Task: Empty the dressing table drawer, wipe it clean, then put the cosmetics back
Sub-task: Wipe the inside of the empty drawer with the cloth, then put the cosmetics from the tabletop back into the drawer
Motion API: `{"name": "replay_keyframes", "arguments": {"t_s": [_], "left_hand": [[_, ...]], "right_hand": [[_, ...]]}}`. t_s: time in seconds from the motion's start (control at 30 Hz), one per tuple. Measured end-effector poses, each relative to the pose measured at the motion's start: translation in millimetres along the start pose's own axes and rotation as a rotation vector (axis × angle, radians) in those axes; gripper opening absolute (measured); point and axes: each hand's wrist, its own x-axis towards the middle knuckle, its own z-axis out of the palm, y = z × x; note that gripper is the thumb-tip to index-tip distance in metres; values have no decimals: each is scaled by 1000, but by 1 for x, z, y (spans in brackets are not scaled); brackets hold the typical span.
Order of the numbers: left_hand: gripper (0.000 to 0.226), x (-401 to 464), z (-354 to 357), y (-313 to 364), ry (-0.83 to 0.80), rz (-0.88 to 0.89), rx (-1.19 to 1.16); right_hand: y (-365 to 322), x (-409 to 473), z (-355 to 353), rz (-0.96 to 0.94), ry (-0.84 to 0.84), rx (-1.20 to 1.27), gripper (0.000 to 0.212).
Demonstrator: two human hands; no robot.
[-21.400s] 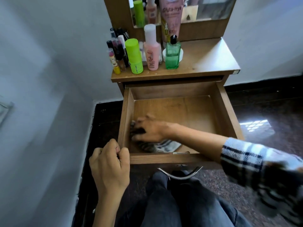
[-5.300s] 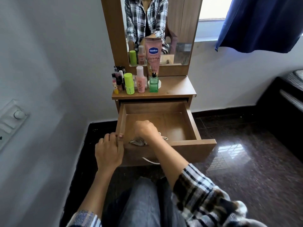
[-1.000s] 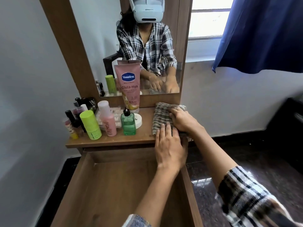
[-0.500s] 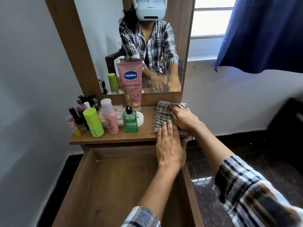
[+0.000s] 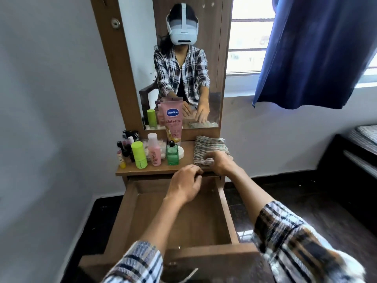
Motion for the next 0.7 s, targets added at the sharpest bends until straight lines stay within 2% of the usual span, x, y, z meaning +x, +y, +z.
{"name": "replay_keyframes", "arguments": {"t_s": [0.23, 0.4, 0.7], "left_hand": [[21, -69, -30, -13, 103, -187, -147], [18, -100, -38, -27, 177, -352, -279], [21, -101, -54, -39, 282, -415, -358]], "right_hand": [[-26, -81, 9, -7, -22, 246, 38], [-40, -107, 30, 1, -32, 325, 32], [-51, -96, 39, 36, 18, 468, 26]]}}
